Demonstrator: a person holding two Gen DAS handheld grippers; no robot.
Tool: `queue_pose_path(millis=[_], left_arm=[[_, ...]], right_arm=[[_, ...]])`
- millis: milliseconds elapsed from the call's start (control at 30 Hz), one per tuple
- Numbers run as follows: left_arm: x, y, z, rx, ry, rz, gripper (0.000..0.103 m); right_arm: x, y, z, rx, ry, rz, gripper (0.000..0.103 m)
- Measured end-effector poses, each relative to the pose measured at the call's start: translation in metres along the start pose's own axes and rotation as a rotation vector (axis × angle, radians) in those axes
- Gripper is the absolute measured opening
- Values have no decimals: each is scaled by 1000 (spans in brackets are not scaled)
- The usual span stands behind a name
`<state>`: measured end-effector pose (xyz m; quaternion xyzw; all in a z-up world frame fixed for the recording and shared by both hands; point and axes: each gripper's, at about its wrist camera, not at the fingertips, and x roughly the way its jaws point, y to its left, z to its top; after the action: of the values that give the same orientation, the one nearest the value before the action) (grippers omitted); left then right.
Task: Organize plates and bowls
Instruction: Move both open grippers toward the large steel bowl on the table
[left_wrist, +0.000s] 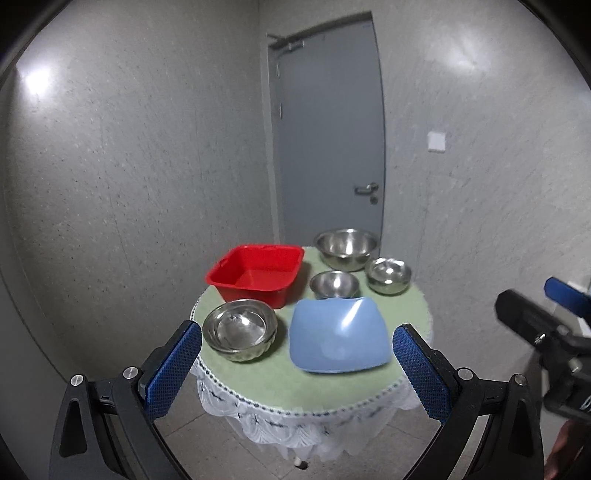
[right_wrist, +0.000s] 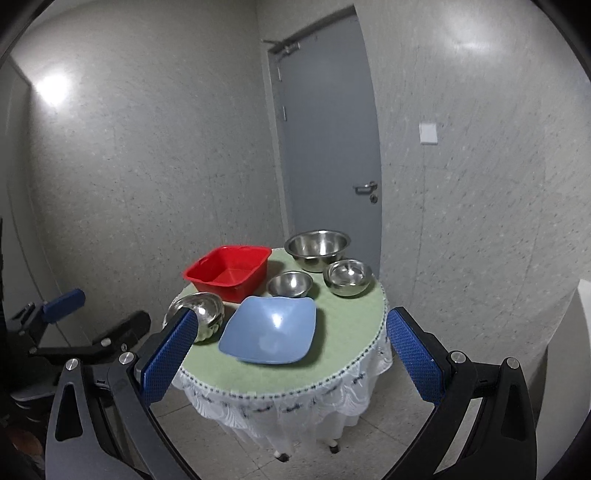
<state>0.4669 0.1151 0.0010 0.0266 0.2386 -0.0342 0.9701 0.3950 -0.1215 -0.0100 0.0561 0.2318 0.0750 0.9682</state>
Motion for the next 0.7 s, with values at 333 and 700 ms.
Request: queue_pose_path(millis=[333,700], left_arm=[[146,-21,65,-35,45,62,102],[340,-79,168,-140,149,132,102]], right_arm=[[141,-40,40,-34,51,61,103],[309,-101,116,-157,160,183,103]])
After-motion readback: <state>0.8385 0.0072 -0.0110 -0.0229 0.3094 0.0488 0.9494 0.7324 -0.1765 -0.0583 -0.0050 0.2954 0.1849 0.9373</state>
